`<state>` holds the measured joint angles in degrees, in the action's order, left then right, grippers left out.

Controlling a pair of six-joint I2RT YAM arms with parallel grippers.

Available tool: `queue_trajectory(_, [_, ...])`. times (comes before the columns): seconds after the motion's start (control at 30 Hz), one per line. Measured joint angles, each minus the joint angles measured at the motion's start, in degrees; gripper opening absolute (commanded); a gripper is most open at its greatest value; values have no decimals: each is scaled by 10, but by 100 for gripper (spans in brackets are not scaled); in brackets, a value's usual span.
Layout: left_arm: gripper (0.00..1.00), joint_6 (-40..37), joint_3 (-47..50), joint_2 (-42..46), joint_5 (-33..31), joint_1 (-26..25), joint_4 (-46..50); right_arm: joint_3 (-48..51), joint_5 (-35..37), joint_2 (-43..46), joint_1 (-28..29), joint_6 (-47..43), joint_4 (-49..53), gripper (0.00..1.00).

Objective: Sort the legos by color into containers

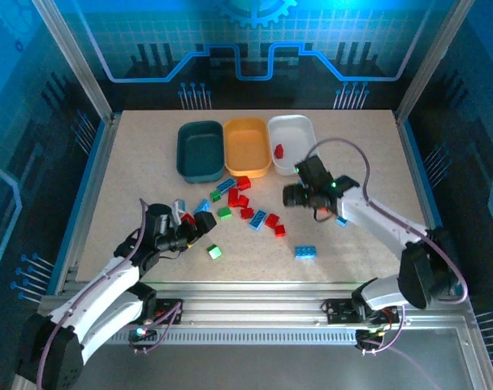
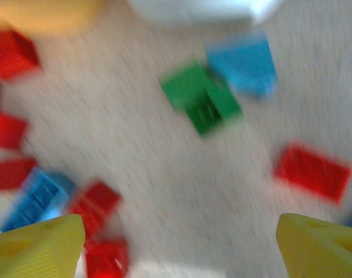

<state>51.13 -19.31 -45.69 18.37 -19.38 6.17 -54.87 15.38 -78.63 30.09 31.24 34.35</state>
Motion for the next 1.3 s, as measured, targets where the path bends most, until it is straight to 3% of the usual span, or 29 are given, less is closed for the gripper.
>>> queue_trajectory(0.23, [99, 0, 4, 29, 10, -4, -6, 148, -38, 94, 87, 75, 59, 100])
queue_trajectory(0.43, [99, 5, 24, 49, 13, -6, -4, 189, -63, 46, 128, 116, 50, 98])
queue_trajectory(0.67, [99, 11, 30, 83, 15, -7, 9, 181, -50, 6, 132, 132, 43, 86])
queue_trajectory(0.93, [99, 11, 31, 90, 14, -7, 14, 165, -51, -11, 137, 118, 40, 54])
queue_trajectory(1.17, [99, 11, 31, 66, 14, -7, 13, 156, -7, 7, 136, 106, 33, 52])
queue_trajectory(1.3, [99, 10, 31, 46, 9, -7, 12, 103, 23, 29, 134, 81, 38, 52])
